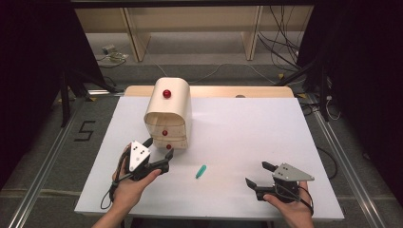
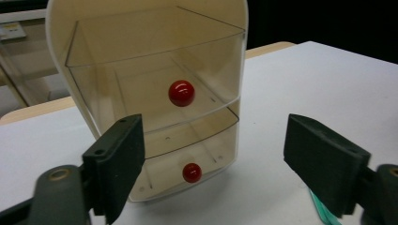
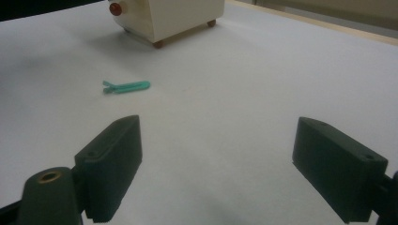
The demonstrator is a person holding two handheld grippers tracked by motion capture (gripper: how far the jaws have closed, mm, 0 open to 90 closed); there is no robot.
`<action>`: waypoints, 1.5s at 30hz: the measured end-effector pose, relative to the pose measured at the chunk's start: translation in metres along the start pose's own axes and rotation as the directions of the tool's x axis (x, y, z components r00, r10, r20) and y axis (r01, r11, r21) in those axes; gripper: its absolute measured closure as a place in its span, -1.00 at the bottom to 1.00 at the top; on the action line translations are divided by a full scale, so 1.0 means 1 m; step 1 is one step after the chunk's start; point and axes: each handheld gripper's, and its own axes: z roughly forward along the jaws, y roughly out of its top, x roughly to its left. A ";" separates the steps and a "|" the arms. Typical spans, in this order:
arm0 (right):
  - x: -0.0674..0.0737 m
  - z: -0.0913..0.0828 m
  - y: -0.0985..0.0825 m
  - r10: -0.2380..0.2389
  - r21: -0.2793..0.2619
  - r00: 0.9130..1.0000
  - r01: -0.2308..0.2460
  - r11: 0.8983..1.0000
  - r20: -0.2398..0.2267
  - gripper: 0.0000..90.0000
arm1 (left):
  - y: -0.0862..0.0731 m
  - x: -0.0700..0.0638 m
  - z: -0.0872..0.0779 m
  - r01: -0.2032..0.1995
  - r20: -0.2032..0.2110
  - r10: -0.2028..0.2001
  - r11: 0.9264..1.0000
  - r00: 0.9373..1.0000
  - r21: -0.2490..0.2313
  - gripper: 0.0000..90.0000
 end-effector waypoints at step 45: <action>0.001 0.003 -0.001 -0.009 0.021 1.000 0.010 1.000 -0.019 -0.61 | 0.001 -0.017 0.035 -0.034 -0.257 0.012 0.996 0.966 -0.084 0.52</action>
